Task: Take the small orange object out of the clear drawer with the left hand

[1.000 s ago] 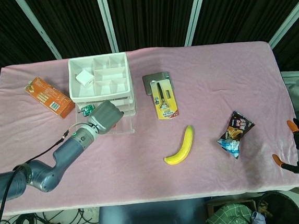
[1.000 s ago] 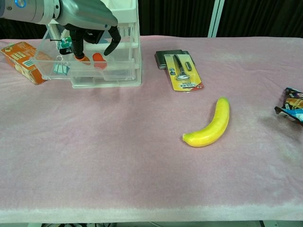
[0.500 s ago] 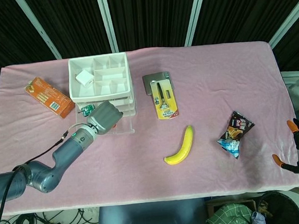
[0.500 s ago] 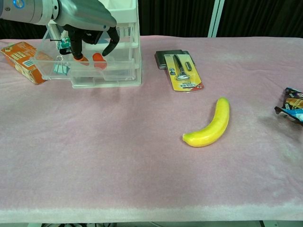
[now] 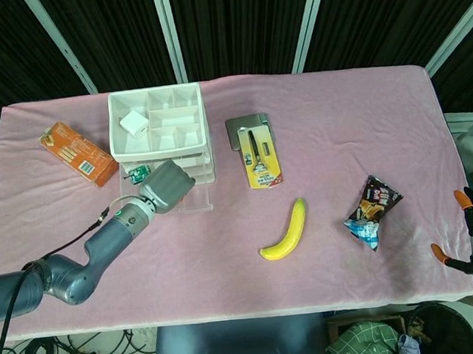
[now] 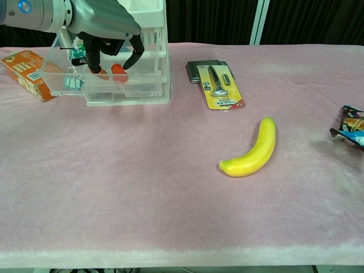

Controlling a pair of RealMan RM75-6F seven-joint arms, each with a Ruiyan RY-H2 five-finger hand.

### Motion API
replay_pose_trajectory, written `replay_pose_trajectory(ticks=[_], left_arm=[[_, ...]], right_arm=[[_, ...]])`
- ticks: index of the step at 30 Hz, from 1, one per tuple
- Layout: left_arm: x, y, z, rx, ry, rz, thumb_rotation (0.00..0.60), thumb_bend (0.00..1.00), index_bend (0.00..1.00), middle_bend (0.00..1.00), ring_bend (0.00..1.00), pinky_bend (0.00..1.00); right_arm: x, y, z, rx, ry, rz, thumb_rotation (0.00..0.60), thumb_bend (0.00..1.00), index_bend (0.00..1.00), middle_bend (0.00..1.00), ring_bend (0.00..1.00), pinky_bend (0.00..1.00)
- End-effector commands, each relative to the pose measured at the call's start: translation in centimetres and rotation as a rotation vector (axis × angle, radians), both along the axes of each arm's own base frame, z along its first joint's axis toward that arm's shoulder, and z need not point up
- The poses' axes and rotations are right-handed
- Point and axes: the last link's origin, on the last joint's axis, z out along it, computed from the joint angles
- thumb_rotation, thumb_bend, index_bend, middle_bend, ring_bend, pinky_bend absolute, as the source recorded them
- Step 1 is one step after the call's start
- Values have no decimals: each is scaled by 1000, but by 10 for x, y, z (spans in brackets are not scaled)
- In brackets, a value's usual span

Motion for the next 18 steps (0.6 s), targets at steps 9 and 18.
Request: replay_pose_trajectory(ticks=[9, 18], left_arm=[[-1, -1, -3, -4, 10, -2, 600, 270, 493, 1000, 1000, 1000], [-2, -1, -4, -4, 2, -5, 600, 336, 537, 1000, 1000, 1000]], right_arm=[[0, 0, 0, -2, -1, 0, 600, 155, 0, 0, 0, 123], [0, 0, 0, 0, -8, -3, 600, 155, 0, 0, 0, 123]])
